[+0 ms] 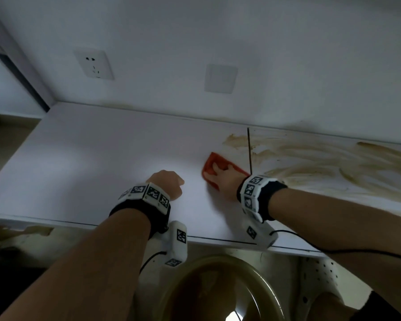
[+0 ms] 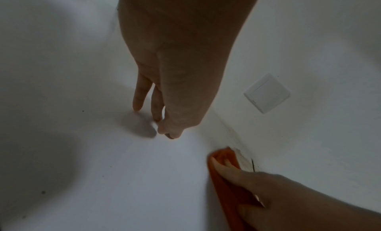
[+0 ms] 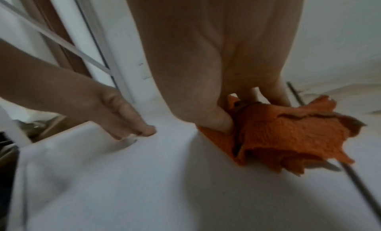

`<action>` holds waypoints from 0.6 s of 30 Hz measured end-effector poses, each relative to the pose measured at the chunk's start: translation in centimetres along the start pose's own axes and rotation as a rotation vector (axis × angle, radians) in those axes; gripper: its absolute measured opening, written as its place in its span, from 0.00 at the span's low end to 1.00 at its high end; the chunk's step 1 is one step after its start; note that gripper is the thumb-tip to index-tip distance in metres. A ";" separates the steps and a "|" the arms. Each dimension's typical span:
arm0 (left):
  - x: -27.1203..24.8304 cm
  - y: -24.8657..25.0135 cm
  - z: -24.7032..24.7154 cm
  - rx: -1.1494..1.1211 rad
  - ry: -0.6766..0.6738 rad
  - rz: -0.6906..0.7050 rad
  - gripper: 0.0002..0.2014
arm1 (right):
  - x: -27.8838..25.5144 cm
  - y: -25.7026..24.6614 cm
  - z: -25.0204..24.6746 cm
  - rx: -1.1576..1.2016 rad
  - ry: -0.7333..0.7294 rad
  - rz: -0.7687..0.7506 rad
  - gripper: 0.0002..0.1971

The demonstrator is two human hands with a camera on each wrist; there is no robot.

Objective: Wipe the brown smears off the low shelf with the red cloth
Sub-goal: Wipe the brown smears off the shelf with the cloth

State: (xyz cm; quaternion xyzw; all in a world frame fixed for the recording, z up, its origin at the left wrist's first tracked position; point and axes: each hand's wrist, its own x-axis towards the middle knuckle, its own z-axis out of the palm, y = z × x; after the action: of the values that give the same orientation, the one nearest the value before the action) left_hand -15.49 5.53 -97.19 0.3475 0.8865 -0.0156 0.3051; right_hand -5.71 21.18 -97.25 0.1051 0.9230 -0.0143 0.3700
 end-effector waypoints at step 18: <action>-0.1 -0.7 -1.1 -0.024 -0.031 0.080 0.25 | 1.5 2.2 -1.6 -0.032 0.140 0.144 0.28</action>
State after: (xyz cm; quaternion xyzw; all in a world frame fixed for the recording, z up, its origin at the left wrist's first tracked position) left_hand -16.46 5.21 -96.37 0.3789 0.8672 0.0019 0.3232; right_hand -7.39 23.76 -97.03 0.1657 0.9368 0.0345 0.3063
